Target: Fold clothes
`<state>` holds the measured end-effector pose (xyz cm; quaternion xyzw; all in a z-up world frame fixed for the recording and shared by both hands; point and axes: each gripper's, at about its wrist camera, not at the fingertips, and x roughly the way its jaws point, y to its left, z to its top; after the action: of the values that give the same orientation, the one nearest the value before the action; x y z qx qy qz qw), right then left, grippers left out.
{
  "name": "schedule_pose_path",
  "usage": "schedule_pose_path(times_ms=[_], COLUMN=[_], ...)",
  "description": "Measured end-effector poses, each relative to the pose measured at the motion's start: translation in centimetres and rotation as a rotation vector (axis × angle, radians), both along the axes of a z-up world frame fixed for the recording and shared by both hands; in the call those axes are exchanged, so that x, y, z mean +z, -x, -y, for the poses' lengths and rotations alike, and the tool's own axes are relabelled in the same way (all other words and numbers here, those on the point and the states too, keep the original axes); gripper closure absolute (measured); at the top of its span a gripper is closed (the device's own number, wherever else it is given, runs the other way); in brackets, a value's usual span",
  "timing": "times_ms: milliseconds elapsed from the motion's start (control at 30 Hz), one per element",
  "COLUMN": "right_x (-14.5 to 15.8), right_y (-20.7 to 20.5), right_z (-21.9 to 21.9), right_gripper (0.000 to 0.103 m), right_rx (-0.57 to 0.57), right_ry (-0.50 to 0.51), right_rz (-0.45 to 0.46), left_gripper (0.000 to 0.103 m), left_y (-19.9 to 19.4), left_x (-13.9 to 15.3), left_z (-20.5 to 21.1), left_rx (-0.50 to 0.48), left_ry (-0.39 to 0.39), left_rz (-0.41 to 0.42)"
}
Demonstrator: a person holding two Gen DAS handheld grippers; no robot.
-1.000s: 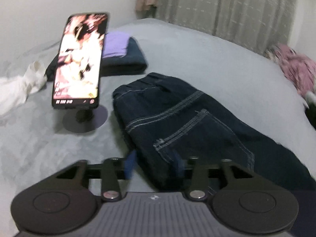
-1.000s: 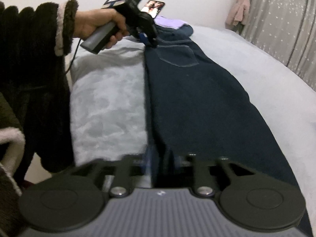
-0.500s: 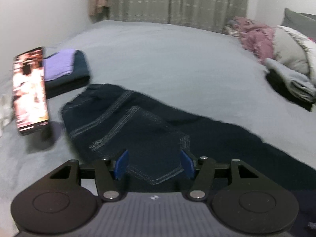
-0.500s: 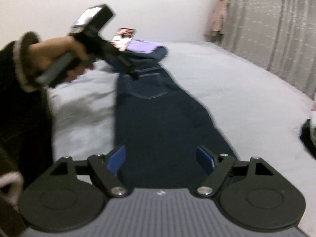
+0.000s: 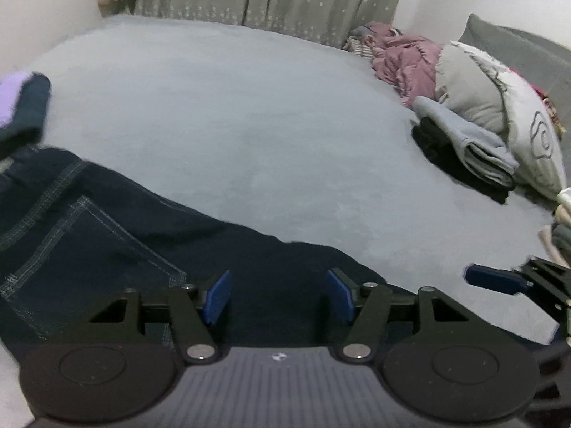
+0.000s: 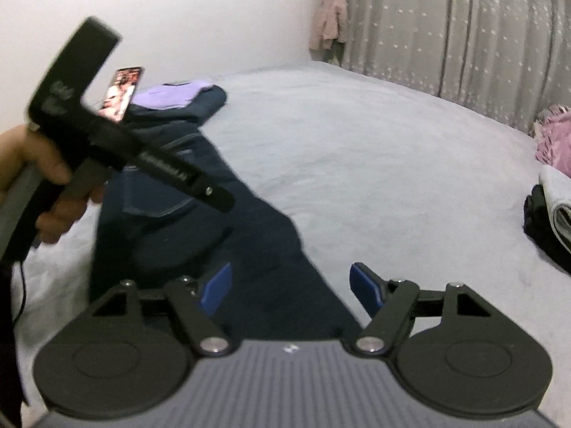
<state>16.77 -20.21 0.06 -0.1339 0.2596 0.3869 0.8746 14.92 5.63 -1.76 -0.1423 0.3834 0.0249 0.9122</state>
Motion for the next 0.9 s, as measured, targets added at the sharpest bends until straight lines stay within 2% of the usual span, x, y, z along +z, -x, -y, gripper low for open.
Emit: schedule_pose_path(times_ms=[333, 633, 733, 800, 867, 900], right_x=[-2.9, -4.0, -4.2, -4.2, -4.1, -4.0], right_y=[-4.1, -5.9, -6.2, -6.2, -6.1, -5.9], right_z=[-0.4, -0.7, -0.6, -0.6, -0.7, -0.7], right_gripper=[0.028, 0.030, 0.044, 0.065, 0.070, 0.077], right_rx=[-0.048, -0.024, 0.003, 0.027, 0.034, 0.036], right_ry=[-0.036, -0.148, -0.181, -0.206, -0.221, -0.221], right_rz=[-0.080, -0.183, -0.229, -0.260, -0.271, -0.263], left_gripper=[0.042, 0.043, 0.043, 0.043, 0.043, 0.043], left_y=[-0.3, -0.8, -0.9, -1.0, -1.0, -1.0], left_x=[-0.7, -1.5, -1.4, -1.3, -1.3, -1.3], left_z=[-0.1, -0.9, -1.1, -1.2, -1.3, -1.5], left_rx=[-0.024, -0.015, -0.009, -0.006, -0.004, -0.002], left_ry=[0.051, 0.083, 0.097, 0.107, 0.118, 0.126], left_rz=[0.008, -0.022, -0.025, -0.025, -0.024, -0.024])
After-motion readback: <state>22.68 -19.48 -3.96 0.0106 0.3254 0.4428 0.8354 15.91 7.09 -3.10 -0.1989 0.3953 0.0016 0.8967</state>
